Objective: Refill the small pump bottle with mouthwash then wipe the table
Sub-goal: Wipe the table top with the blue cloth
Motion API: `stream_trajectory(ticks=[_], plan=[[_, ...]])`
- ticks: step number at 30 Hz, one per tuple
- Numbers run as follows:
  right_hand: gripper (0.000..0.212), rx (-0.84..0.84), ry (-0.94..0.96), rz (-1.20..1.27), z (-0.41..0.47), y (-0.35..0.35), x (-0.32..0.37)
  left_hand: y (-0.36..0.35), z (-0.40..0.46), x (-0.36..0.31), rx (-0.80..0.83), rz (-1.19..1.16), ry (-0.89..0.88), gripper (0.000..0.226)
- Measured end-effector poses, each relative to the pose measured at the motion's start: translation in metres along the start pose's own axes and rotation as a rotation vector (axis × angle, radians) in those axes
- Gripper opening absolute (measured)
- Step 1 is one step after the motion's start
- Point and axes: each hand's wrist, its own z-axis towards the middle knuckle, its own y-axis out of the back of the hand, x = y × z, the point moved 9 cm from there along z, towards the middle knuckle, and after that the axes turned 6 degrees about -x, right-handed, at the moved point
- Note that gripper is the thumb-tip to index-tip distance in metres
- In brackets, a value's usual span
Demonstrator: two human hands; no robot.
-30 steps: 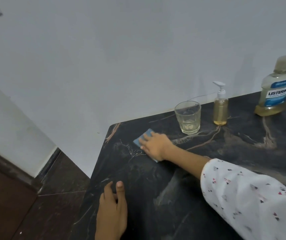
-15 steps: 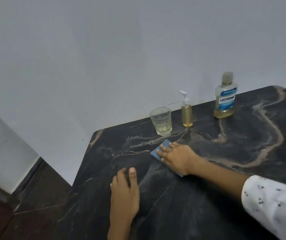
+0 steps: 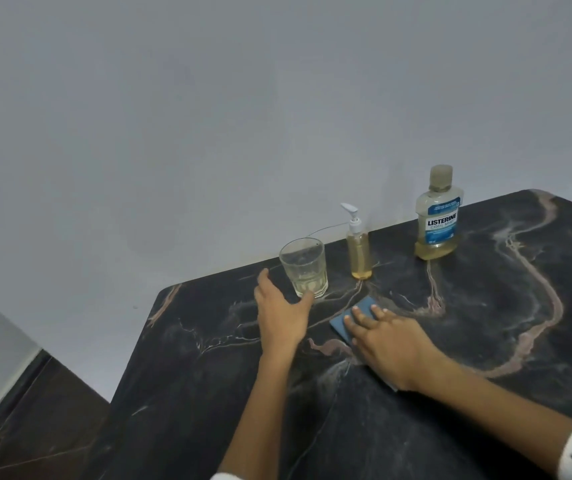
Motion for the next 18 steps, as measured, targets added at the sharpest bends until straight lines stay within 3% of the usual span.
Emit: stream_trajectory(ticks=[3, 6, 14, 18], plan=[[0.053, -0.016, 0.115, 0.08, -0.004, -0.009, 0.018, -0.023, 0.028, 0.008, -0.011, -0.059, 0.084, 0.117], [0.054, 0.018, 0.176, 0.124, -0.008, -0.012, 0.021, -0.043, 0.046, 0.016, -0.021, -0.115, 0.106, 0.127], [0.054, 0.074, 0.168, 0.143, 0.0, -0.013, 0.026, -0.05, 0.064, 0.019, -0.162, -0.17, 0.03, 0.083], [0.054, 0.055, 0.146, 0.132, 0.022, -0.014, 0.028, -0.031, 0.078, 0.015, -0.215, -0.195, 0.005, 0.078]])
